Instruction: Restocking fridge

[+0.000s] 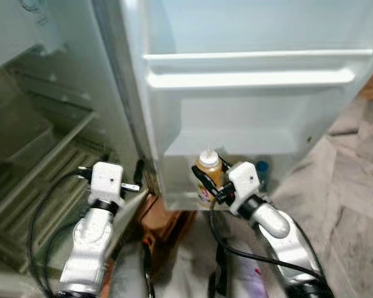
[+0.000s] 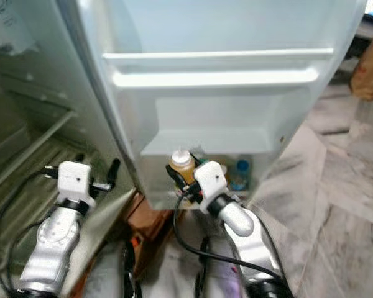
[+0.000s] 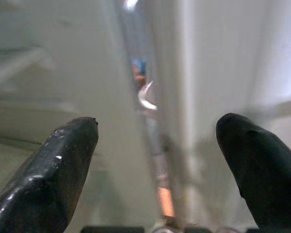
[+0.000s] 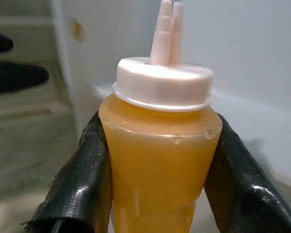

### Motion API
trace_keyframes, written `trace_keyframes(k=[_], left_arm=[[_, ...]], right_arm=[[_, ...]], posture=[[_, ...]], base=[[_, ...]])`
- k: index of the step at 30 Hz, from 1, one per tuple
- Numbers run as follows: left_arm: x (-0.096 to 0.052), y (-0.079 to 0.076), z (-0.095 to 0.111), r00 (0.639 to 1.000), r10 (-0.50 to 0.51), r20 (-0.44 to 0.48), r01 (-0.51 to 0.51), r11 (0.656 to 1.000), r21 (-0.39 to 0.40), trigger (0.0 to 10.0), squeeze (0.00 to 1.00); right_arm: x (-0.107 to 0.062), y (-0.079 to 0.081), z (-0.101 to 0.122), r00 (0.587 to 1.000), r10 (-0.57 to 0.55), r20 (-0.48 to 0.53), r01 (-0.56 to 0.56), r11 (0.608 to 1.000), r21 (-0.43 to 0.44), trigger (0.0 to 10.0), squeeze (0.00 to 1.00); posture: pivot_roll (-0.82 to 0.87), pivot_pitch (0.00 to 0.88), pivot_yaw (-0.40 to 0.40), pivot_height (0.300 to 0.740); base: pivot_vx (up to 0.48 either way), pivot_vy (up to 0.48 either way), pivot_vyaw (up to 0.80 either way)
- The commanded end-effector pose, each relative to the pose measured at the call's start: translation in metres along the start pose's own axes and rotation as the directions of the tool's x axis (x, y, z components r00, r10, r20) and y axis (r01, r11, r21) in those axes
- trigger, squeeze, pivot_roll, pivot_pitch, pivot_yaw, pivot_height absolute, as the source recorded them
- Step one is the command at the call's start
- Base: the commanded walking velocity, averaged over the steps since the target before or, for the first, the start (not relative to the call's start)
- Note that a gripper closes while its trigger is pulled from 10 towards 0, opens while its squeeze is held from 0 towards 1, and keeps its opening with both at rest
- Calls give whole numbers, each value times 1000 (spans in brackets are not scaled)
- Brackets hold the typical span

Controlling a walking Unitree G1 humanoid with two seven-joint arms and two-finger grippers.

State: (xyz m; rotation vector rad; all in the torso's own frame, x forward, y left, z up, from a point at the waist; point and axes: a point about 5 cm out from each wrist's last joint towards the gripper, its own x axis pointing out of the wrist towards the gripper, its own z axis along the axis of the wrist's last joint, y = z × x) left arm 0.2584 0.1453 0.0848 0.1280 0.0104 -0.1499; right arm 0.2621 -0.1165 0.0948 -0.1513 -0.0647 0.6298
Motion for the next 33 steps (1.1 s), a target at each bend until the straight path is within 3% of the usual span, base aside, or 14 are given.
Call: trace_keyframes(k=[1, 8, 19, 24, 32, 33], left_arm=[[-3, 2, -1, 1000, 1, -11, -1, 1000, 11, 10000, 0], [-3, 2, -2, 1000, 2, -16, -2, 1000, 12, 10000, 0], [-7, 8, -1, 999, 22, -26, -21, 999, 29, 10000, 0], [-11, 10, 0, 999, 29, -29, -28, 999, 41, 10000, 0], [-19, 12, 1, 999, 32, -38, -30, 998, 57, 10000, 0], [-20, 12, 5, 998, 49, -38, -48, 998, 36, 10000, 0]], right_arm=[[1, 2, 4, 1000, 17, 22, -17, 1000, 14, 10000, 0], [2, 9, 1, 998, 63, 2, -63, 998, 26, 10000, 0], [10, 12, 2, 996, 86, 19, -87, 996, 17, 10000, 0], [15, 11, 8, 994, 89, 59, -89, 996, 7, 10000, 0], [31, 11, 14, 993, 78, 86, -77, 997, -11, 10000, 0], [39, 13, 17, 992, 75, 97, -74, 997, -21, 10000, 0]], posture=[[48, 106, 13, 612], [53, 112, 15, 612], [77, 143, 23, 537], [86, 160, 29, 537], [120, 208, 34, 537], [132, 221, 35, 537]], base=[[0, 0, 0], [0, 0, 0], [0, 0, 0], [0, 0, 0], [0, 0, 0], [0, 0, 0]])
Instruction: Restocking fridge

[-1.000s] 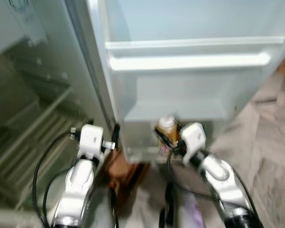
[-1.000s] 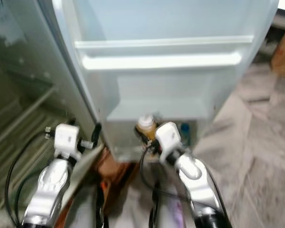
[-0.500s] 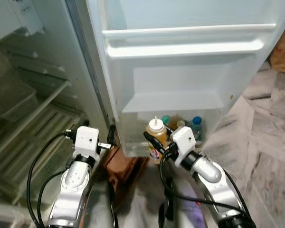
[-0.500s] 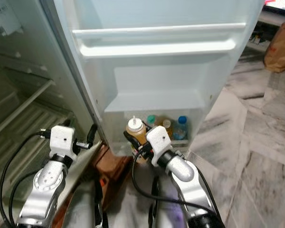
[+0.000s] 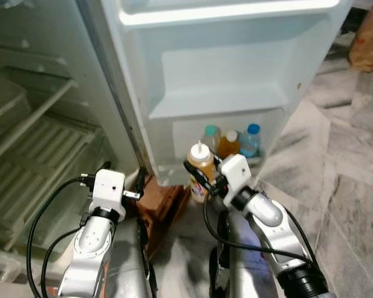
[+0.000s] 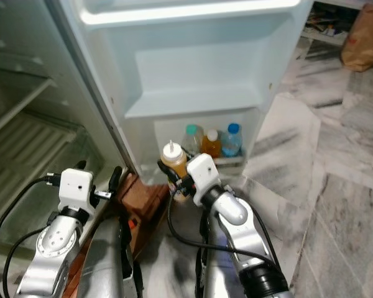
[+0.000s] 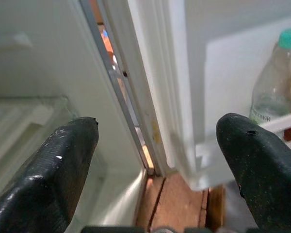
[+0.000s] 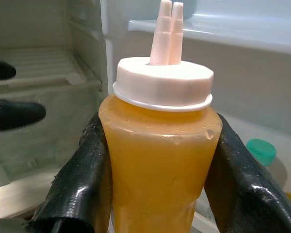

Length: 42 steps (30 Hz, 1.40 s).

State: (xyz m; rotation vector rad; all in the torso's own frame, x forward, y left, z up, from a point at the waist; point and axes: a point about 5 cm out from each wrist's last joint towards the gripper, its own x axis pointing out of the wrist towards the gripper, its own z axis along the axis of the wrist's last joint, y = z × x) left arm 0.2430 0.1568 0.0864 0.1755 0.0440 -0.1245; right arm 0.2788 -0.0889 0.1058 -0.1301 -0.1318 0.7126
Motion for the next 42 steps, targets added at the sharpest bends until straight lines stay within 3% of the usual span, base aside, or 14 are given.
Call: trace_keyframes(k=[1, 9, 10, 16, 21, 25, 28, 30, 39, 42], left_arm=[[-3, 2, 7, 1000, 31, 0, -31, 999, -20, 10000, 0], [-16, 3, 12, 999, 42, -10, -42, 999, -14, 10000, 0], [-18, 4, 16, 999, 44, -8, -44, 999, -6, 10000, 0], [-22, 5, 32, 999, 52, 7, -52, 999, -7, 10000, 0], [-24, 6, 34, 998, 56, 4, -56, 998, 1, 10000, 0], [-26, 8, 34, 998, 68, -6, -68, 998, 6, 10000, 0], [-29, 7, 33, 997, 73, -14, -72, 997, 28, 10000, 0], [-33, 6, 34, 997, 71, -17, -71, 997, 38, 10000, 0], [-46, 4, 32, 996, 77, -46, -75, 996, 44, 10000, 0], [-44, 4, 35, 996, 75, -41, -73, 996, 44, 10000, 0]], right_arm=[[13, 2, 4, 1000, -2, 25, 2, 1000, -21, 10000, 0], [29, -2, 3, 999, -3, 39, 6, 997, -81, 10000, 0], [34, -7, 3, 999, -17, 30, 21, 990, -142, 10000, 0], [53, -22, 10, 996, -71, 62, 83, 969, -232, 10000, 0], [66, -25, 19, 991, -92, 101, 118, 948, -295, 10000, 0], [75, -21, 25, 989, -74, 126, 116, 922, -369, 10000, 0], [78, -10, 27, 989, 17, 148, 60, 865, -498, 10000, 0], [78, -5, 29, 982, 48, 181, 57, 843, -535, 10000, 0], [85, 6, 52, 929, 126, 348, 127, 775, -619, 10000, 0], [87, 6, 65, 904, 149, 400, 144, 776, -614, 10000, 0]], posture=[[132, 221, 35, 537], [166, 269, 39, 522], [185, 298, 42, 522], [223, 341, 57, 522], [241, 353, 52, 522], [247, 355, 46, 522], [258, 361, 39, 522], [267, 367, 37, 522], [281, 396, 43, 522], [280, 405, 48, 522]], base=[[0, 0, 0], [0, 0, 0], [0, 0, 0], [0, 0, 0], [0, 0, 0], [0, 0, 0], [0, 0, 0], [0, 0, 0], [0, 0, 0], [0, 0, 0]])
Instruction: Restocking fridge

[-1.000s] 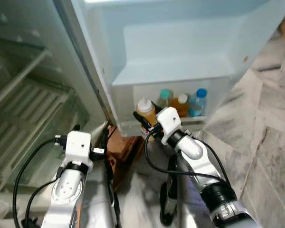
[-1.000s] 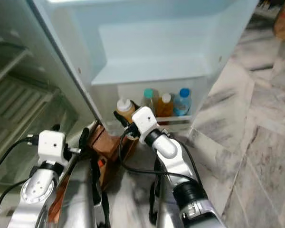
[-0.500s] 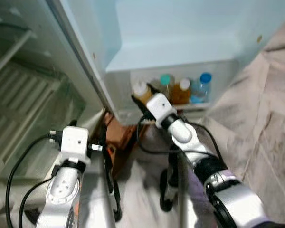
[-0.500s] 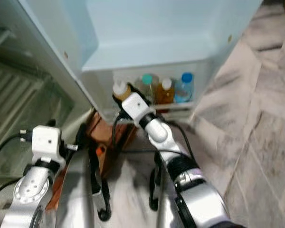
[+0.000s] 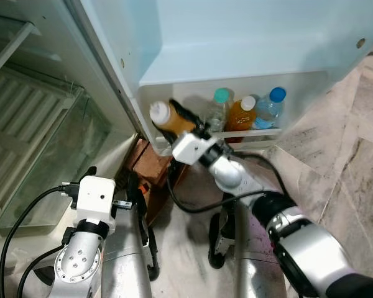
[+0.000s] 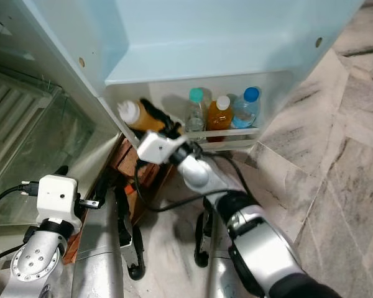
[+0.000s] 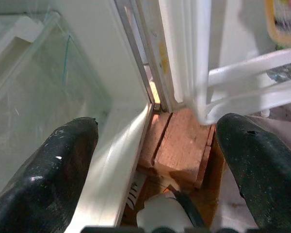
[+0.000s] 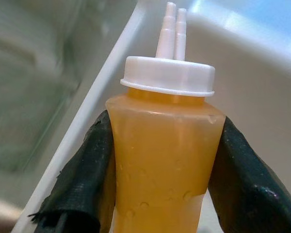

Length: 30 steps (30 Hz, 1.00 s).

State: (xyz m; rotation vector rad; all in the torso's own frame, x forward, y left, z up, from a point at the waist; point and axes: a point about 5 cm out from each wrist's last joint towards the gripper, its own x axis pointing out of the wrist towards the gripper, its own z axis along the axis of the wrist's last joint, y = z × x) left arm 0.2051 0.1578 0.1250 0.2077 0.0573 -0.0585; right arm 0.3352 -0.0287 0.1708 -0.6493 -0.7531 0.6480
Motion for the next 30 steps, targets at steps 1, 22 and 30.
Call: trace_keyframes(k=[1, 22, 30], left_arm=[[-3, 1, -2, 1000, 9, -21, -9, 1000, 14, 10000, 0], [-12, 2, -5, 999, 5, -54, -4, 1000, 21, 10000, 0], [-12, 4, -4, 998, 1, -55, 0, 1000, 26, 10000, 0]], right_arm=[[4, 2, 10, 998, -7, 68, 8, 1000, -1, 10000, 0], [-22, 18, -29, 975, -5, -222, 21, 997, 71, 10000, 0], [-4, 5, -12, 998, -8, -60, 3, 996, -86, 10000, 0]], posture=[[280, 405, 48, 522], [297, 429, 61, 522], [300, 438, 69, 522]], base=[[0, 0, 0], [0, 0, 0], [0, 0, 0]])
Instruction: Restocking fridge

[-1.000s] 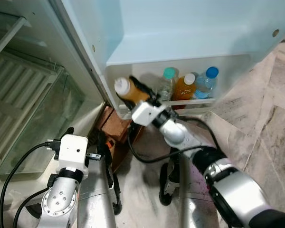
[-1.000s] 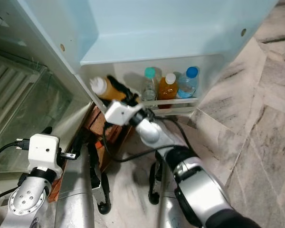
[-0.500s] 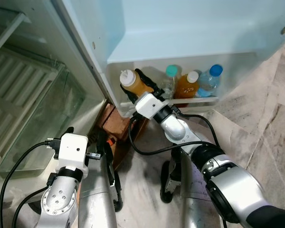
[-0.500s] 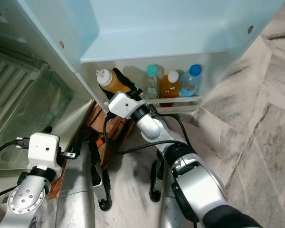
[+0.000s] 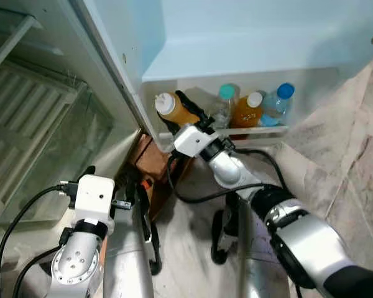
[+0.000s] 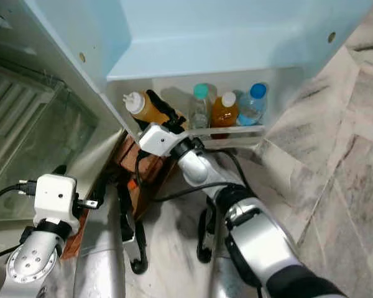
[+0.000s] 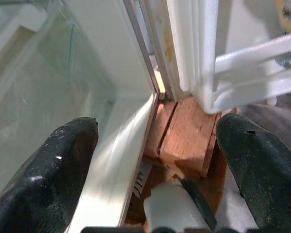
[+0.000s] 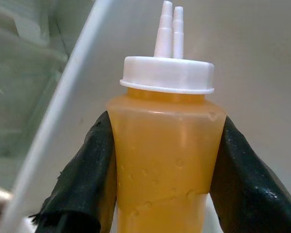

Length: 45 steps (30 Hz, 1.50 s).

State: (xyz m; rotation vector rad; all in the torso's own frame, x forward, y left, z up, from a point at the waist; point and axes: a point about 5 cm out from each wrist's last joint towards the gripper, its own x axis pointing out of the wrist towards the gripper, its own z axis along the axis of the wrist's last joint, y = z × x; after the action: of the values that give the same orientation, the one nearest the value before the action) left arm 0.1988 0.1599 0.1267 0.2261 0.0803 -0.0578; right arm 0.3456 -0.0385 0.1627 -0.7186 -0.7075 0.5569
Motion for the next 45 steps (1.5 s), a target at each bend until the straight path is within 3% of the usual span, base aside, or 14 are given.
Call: trace_keyframes(k=[1, 6, 7, 9, 11, 18, 23, 29, 30, 31, 36, 43, 45], left_arm=[[-5, 2, -6, 999, 1, -35, -1, 1000, 8, 10000, 0], [-3, -1, -6, 999, -3, -35, 4, 1000, 5, 10000, 0], [-1, -2, -5, 999, -5, -32, 5, 1000, 2, 10000, 0], [0, -3, -5, 1000, -6, -30, 6, 1000, 1, 10000, 0], [0, -3, -5, 1000, -7, -30, 7, 1000, 0, 10000, 0], [1, -4, -6, 999, -7, -32, 7, 1000, -1, 10000, 0], [2, -4, -6, 1000, -3, -26, 3, 1000, 2, 10000, 0], [6, -4, -8, 1000, -7, -29, 7, 1000, 0, 10000, 0], [7, -4, -8, 1000, -8, -29, 8, 1000, 1, 10000, 0], [8, -5, -7, 1000, -11, -26, 11, 1000, 1, 10000, 0], [11, -5, -7, 1000, -16, -21, 16, 1000, 4, 10000, 0], [17, -4, -7, 1000, -17, -13, 17, 1000, 9, 10000, 0], [22, -4, -6, 1000, -17, -2, 17, 1000, 10, 10000, 0]], right_arm=[[4, 8, 9, 997, 41, 59, -39, 998, -41, 10000, 0], [8, 11, 6, 999, 33, 3, -33, 999, -7, 10000, 0], [6, 12, 0, 998, 27, -61, -25, 999, 46, 10000, 0], [5, 13, -3, 995, 27, -93, -20, 997, 71, 10000, 0], [0, 16, -13, 980, 24, -195, 10, 985, 173, 10000, 0], [-13, 21, -30, 937, 30, -349, 79, 952, 295, 10000, 0], [-15, 16, -32, 939, 18, -343, 81, 959, 273, 10000, 0], [-23, 11, -46, 891, 23, -454, 147, 930, 337, 10000, 0], [-23, 10, -47, 885, 22, -465, 158, 926, 343, 10000, 255], [-24, 8, -49, 877, 14, -480, 176, 921, 349, 10000, 1000], [-23, 6, -49, 877, 0, -480, 185, 923, 339, 10000, 1000], [-15, -4, -43, 905, -22, -424, 183, 921, 345, 10000, 1000], [-11, -9, -40, 922, -6, -387, 166, 909, 382, 10000, 1000]], posture=[[294, 437, 70, 522], [289, 432, 62, 522], [287, 430, 59, 522], [287, 431, 59, 522], [287, 432, 57, 522], [287, 424, 49, 522], [285, 420, 47, 522], [275, 409, 49, 522], [274, 407, 53, 522], [272, 403, 55, 522], [271, 396, 59, 522], [258, 366, 61, 522], [246, 347, 57, 522]], base=[[0, 0, 0], [0, 0, 0], [0, 0, 0], [0, 0, 0], [0, 0, 0], [0, 0, 0], [0, 0, 0], [0, 0, 0], [0, 0, 0], [0, 0, 0], [0, 0, 0], [0, 0, 0], [0, 0, 0]])
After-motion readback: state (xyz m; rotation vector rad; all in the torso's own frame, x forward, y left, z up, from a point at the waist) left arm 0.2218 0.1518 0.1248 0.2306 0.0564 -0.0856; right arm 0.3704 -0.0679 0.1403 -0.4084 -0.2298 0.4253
